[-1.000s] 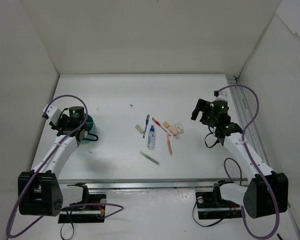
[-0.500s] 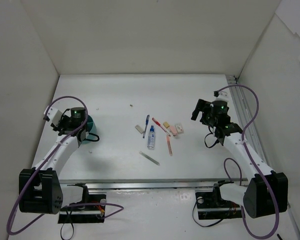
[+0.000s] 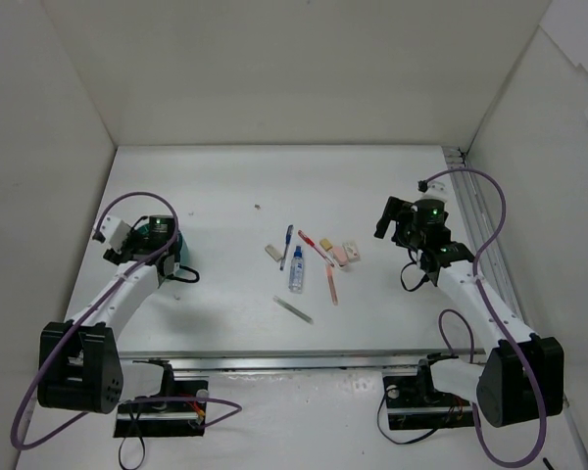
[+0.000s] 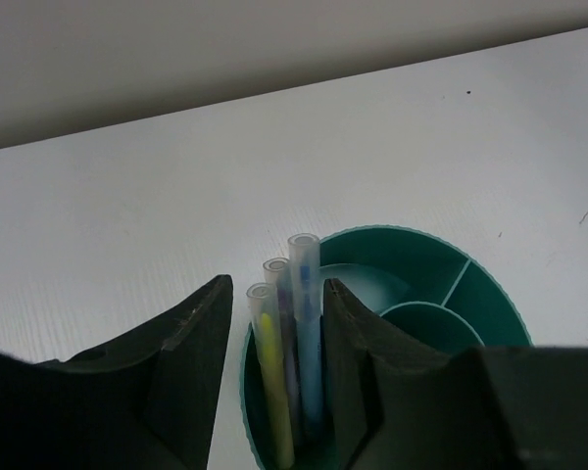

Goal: Sort the stationery into containers
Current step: Place the pen in the storage box, then pick up the pen from the center of the board.

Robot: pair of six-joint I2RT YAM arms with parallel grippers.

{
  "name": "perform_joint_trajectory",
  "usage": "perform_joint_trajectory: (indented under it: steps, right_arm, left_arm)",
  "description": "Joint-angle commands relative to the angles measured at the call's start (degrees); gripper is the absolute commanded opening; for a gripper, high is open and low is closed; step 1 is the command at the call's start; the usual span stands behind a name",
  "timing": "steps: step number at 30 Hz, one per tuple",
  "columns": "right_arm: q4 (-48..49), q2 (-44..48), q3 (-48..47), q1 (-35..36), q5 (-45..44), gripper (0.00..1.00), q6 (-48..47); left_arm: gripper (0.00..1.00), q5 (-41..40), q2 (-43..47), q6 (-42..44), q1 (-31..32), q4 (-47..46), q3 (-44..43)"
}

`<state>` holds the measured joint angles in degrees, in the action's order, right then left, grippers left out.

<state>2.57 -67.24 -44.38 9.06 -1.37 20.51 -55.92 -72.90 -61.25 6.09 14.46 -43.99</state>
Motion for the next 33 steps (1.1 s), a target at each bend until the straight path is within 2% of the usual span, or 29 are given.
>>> perform_joint_trajectory:
  steps: [1, 4, 7, 9, 10, 12, 14, 16, 19, 22, 27, 33]
  right_arm:
    - [3.41, 1.68, -0.44, -0.01, -1.18, 0.98, -0.39]
    - [3.41, 1.94, -0.27, -0.01, -1.01, 0.98, -0.3]
    - [3.41, 2.73, -0.18, -0.01, -0.83, 0.98, -0.21]
    - [3.41, 3.52, -0.09, -0.01, -0.66, 0.98, -0.04]
    - [3.41, 3.87, -0.01, -0.01, -0.66, 0.98, -0.12]
    - [3.32, 4.75, 0.43, -0.09, -1.18, 0.98, 0.67]
    - [2.53, 5.37, 0.52, -0.01, -2.23, 0.98, 1.72]
    - [1.05, 5.98, 0.44, -0.01, -3.99, 0.98, 2.86]
    - [-1.77, 6.77, 0.17, -0.01, -8.38, 0.98, 5.76]
    - [-7.2, 7.39, -0.09, -0.09, -14.62, 0.98, 10.59]
    - [-12.31, 9.31, 1.92, -0.09, -17.36, 0.98, 15.78]
    - [-14.08, 12.48, 5.53, -0.01, -15.43, 0.98, 18.6]
  left_arm:
    - [0.38, -3.14, 1.8, -1.5, 1.3, 0.92, -2.24]
    - [0.51, -4.02, 3.2, -1.41, 2.97, 2.59, -2.59]
    - [0.57, -4.55, 5.83, -2.11, 5.33, 6.27, -3.82]
    - [0.72, -4.72, 7.68, -0.28, 6.56, 7.77, -5.14]
    - [0.85, -4.03, 9.52, 1.73, 7.18, 7.6, -5.84]
    - [1.0, 2.11, 11.11, 8.39, 7.98, 7.08, -8.47]
    - [1.0, 12.35, 11.99, 12.02, 10.16, 6.2, -10.49]
    - [1.0, 18.45, 11.82, 12.92, 12.36, 7.24, -11.64]
    - [1.0, 30.3, 9.72, 8.71, 17.63, 10.58, -12.79]
    - [1.0, 37.61, 4.45, 3.62, 22.73, 14.71, -13.84]
    - [1.0, 40.45, -6.0, -4.04, 31.59, 21.48, -18.06]
    - [1.0, 41.24, -9.88, -12.82, 40.47, 21.13, -19.64]
